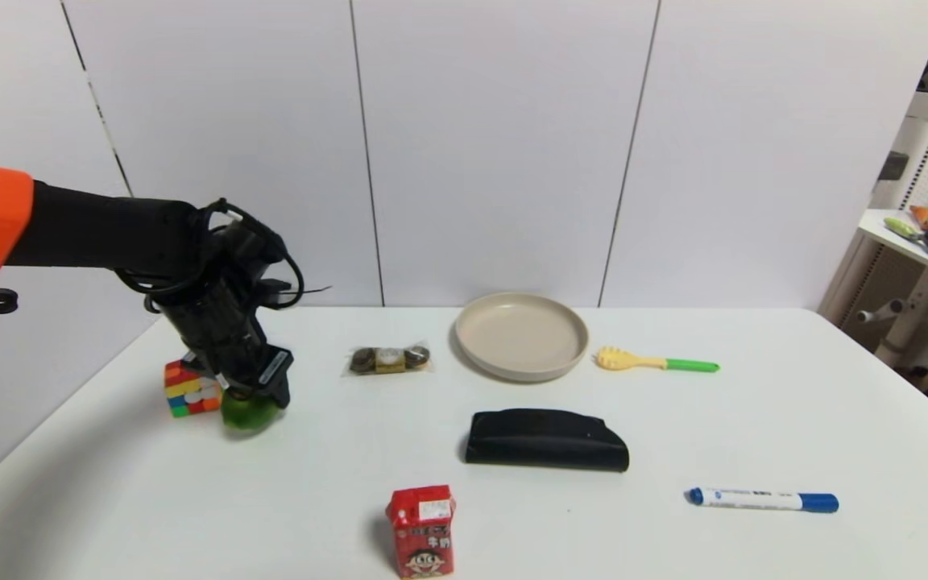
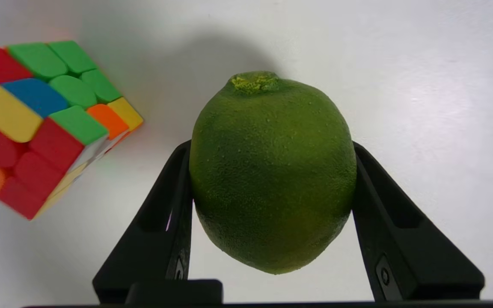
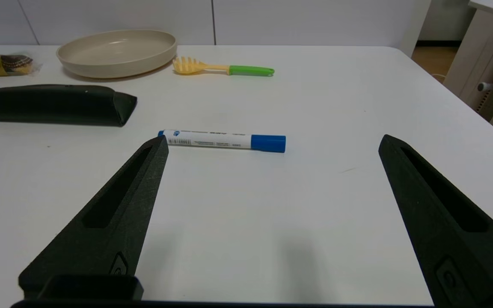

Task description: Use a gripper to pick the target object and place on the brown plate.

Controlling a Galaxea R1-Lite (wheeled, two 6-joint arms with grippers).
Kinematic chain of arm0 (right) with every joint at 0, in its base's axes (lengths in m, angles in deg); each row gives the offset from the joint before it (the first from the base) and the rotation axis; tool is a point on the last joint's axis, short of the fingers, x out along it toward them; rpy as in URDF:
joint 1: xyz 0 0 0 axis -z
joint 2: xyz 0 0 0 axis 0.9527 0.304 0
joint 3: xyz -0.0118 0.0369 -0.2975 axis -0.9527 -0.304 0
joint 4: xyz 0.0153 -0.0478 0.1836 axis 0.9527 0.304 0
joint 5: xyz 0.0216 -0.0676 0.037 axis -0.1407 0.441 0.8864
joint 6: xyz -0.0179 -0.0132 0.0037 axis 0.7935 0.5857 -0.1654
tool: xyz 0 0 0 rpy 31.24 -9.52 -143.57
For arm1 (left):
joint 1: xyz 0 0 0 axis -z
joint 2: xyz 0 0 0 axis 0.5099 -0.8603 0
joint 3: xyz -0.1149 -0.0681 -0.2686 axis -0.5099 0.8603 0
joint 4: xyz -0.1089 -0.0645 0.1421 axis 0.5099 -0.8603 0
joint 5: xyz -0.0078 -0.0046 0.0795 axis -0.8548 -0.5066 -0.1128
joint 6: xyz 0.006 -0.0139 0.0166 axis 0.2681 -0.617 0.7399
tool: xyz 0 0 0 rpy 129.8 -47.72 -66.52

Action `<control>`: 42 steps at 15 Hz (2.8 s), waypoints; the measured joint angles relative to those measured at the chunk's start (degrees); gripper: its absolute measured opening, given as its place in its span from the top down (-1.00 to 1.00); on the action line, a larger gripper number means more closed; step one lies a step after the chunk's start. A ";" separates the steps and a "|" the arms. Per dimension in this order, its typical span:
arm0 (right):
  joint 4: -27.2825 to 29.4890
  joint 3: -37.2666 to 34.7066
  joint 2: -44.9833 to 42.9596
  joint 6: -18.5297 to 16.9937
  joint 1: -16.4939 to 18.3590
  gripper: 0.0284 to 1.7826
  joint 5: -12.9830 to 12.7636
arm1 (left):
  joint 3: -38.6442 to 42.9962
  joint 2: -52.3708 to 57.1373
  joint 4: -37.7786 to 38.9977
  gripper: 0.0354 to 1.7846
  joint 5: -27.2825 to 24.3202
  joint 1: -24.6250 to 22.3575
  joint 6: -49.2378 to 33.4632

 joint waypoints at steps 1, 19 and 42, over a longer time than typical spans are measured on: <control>0.00 0.00 0.00 0.00 0.00 -0.90 -0.01 | -0.15 1.02 0.22 -0.17 0.00 0.39 0.01; 0.00 0.00 0.00 -0.02 0.00 -0.90 0.00 | -21.50 -17.81 41.05 -0.17 -10.63 21.44 -0.16; 0.00 0.00 0.00 0.00 -0.01 -0.90 0.02 | 24.20 27.21 37.51 -0.84 -10.58 19.63 0.43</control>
